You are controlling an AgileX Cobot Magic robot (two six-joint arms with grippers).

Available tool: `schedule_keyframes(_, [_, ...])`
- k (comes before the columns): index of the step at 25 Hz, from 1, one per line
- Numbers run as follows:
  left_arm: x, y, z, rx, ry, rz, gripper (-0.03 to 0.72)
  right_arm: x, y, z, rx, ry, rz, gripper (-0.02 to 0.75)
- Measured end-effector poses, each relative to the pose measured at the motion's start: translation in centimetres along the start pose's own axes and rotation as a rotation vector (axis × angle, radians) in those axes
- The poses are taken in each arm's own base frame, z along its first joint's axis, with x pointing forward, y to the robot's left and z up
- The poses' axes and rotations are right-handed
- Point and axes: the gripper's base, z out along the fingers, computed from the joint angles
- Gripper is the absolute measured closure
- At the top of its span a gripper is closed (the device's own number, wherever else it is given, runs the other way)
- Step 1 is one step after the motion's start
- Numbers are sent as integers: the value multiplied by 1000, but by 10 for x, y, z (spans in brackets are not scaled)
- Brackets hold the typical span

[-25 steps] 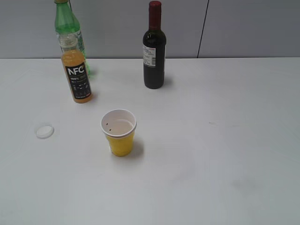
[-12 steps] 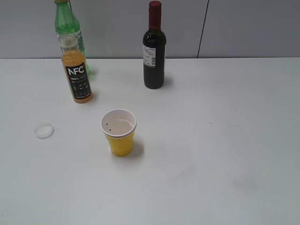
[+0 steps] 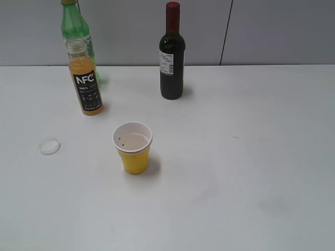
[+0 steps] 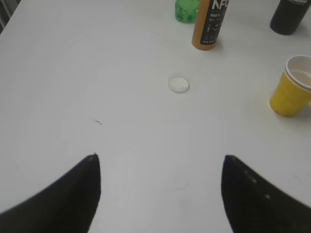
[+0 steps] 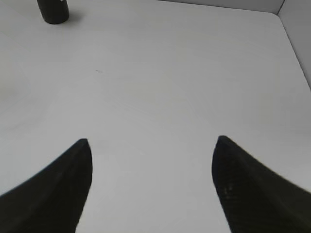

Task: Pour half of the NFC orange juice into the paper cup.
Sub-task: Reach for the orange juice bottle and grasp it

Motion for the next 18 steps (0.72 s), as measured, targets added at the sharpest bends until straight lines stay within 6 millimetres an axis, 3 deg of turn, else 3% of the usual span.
schedule_keyframes(18, [-1, 0, 0, 0, -4, 0, 98, 0, 0, 0, -1, -4, 8, 161])
